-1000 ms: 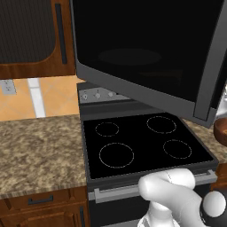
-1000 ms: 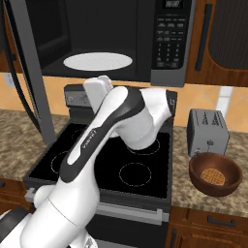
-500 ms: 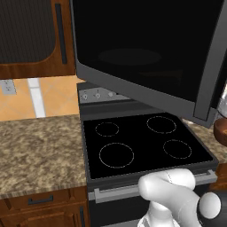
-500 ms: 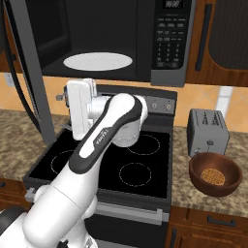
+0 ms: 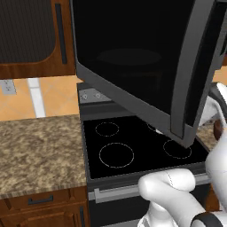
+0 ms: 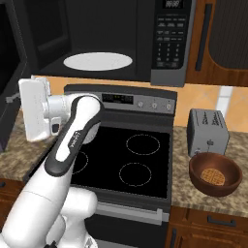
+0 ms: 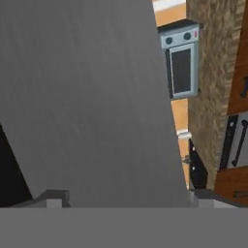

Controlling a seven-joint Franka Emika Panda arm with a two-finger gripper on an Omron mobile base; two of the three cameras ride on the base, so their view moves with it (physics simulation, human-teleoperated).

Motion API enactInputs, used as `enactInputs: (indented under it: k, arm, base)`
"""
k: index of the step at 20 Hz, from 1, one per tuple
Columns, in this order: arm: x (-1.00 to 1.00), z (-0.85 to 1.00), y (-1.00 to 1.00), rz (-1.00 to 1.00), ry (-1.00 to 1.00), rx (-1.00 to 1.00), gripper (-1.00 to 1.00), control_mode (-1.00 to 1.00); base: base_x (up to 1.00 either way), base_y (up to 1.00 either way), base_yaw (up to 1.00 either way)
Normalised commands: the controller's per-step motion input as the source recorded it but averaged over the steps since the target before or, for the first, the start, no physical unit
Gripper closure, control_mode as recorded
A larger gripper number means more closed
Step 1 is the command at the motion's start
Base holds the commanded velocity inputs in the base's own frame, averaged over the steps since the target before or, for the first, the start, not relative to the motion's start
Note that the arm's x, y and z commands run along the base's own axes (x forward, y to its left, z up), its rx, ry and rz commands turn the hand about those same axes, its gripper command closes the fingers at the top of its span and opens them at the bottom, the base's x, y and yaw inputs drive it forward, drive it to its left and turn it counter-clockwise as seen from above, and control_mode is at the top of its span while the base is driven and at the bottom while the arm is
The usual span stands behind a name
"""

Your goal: Open the microwave, place the bowl with waffle inside the microwave, then close the microwave door and turn it on.

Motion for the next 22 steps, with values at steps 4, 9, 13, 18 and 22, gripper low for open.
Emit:
enactInputs:
  k: [4,9,13,18,22]
  arm:
    - [-0.92,0.49,1.00,0.13,-0.09,-0.03,-1.00,-1.00]
    - [-0.76,0.60,1.00,0.00,-0.13,-0.10,-1.00,-1.00]
    - [-0.33,0.55,0.79,-0.09,-0.19,-0.04,-1.00,-1.00]
    - [0.27,-0.08,-0.60,-0.34,-0.14,-0.17,-1.00,-1.00]
    - [0.59,-0.38,-1.00,-0.43,-0.11,-0.09,-1.00,-1.00]
  base:
    - [0.00,0.00,0.00]
    - [0.00,0.00,0.00]
    - [0.00,0.00,0.00]
    - [0.00,0.00,0.00]
    - [0.00,0.00,0.00]
